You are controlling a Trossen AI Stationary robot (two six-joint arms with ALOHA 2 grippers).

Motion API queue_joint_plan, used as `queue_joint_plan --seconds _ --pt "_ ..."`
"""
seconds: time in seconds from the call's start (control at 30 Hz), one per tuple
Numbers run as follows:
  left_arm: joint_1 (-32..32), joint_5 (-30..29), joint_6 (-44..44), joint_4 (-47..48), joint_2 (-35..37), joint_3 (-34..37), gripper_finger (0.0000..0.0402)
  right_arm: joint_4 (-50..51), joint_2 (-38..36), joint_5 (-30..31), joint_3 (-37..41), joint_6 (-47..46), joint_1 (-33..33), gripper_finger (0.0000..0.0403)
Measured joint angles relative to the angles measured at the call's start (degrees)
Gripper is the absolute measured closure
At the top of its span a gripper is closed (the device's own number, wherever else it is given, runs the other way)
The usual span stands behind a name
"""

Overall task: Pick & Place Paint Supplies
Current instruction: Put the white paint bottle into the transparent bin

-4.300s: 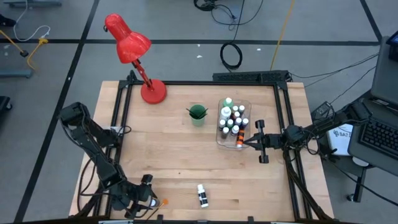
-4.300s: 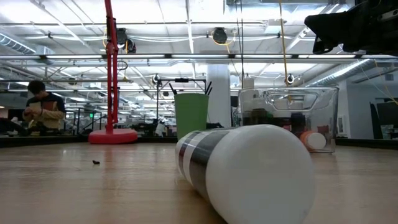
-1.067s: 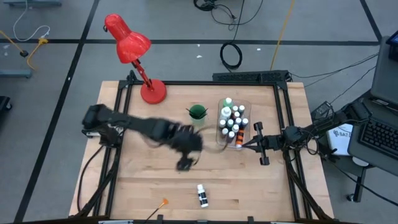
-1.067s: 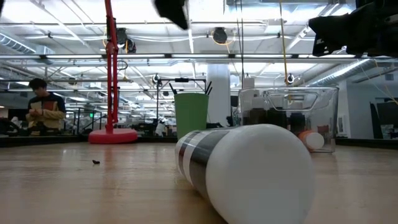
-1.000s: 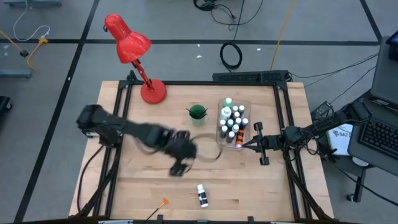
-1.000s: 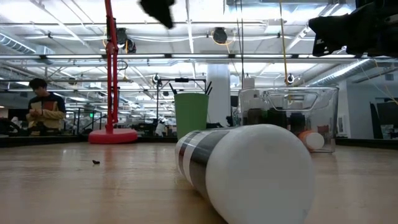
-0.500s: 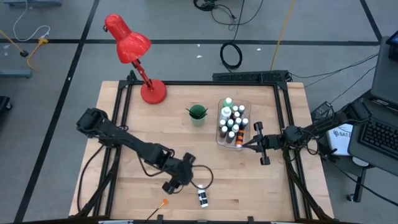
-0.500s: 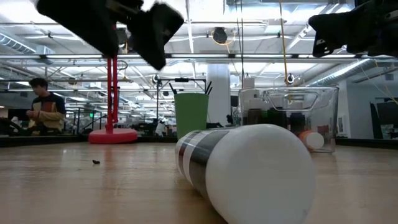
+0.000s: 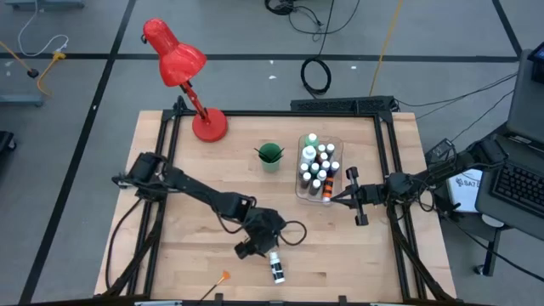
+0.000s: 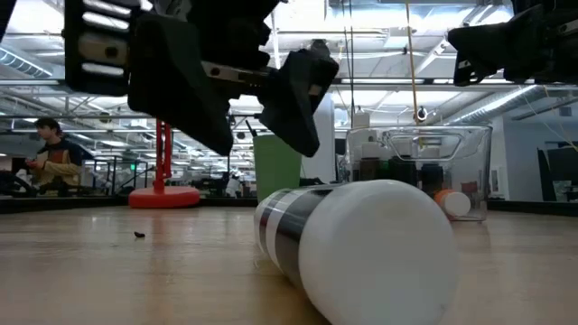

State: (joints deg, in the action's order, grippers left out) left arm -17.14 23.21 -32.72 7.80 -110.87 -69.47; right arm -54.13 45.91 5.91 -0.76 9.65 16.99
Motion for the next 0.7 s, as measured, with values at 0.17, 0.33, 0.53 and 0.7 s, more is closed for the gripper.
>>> queue_joint_plan --seconds 0.17,0.33,0.53,0.7 --pt "0.1 1.8 -3.4 -3.7 -1.5 0.0 0.0171 0.4 0.0 0.0 0.0 0.3 0.0 0.0399" --pt "0.3 2.8 -6.9 -7.8 -4.6 -0.1 0.0187 0.4 0.0 0.2 0.0 0.6 0.0 0.0399" --pt "0.3 2.5 -8.0 -6.7 -6.4 0.0 0.0187 0.9 0.0 0.2 0.0 0.1 0.0 0.0399" --pt "0.4 2.7 -7.8 -5.1 -6.4 0.0 0.0201 0.9 0.0 0.2 0.0 0.0 0.0 0.0399"
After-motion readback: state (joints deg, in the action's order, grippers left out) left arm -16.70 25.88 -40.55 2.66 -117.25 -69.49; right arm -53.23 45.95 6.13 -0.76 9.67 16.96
